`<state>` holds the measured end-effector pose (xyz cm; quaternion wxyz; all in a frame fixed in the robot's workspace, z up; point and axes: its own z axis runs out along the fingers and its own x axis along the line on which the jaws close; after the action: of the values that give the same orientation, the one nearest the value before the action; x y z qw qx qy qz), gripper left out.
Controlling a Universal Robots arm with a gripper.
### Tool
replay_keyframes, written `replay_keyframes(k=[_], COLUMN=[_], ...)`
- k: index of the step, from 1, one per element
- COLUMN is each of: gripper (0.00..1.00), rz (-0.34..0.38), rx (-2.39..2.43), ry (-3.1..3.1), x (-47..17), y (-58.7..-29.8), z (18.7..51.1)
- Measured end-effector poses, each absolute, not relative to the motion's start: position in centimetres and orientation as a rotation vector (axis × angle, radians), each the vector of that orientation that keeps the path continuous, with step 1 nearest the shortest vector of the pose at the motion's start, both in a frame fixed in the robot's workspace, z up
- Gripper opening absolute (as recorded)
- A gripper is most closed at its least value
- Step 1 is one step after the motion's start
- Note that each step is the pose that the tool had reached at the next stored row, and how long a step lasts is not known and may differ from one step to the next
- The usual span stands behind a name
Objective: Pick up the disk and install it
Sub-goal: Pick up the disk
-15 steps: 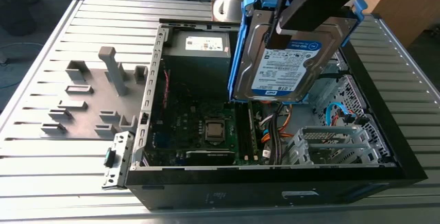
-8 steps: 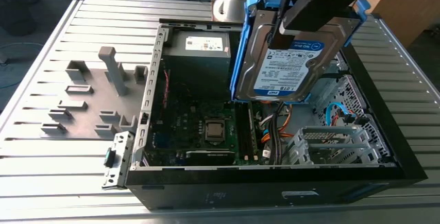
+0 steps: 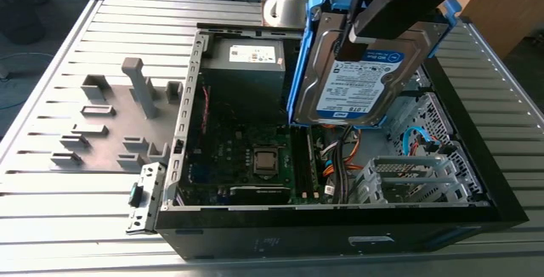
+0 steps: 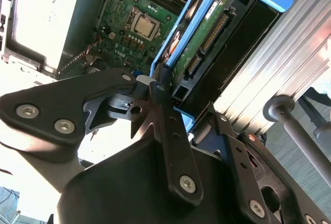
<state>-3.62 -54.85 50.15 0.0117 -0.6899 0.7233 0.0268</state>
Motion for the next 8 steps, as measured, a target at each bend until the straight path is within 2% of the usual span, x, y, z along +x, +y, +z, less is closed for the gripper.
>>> replay_keyframes(k=[8], gripper=[0.36], rz=[0.083], rx=[-2.151], ry=[2.256], x=[-3.29], y=[-54.84], z=[50.16])
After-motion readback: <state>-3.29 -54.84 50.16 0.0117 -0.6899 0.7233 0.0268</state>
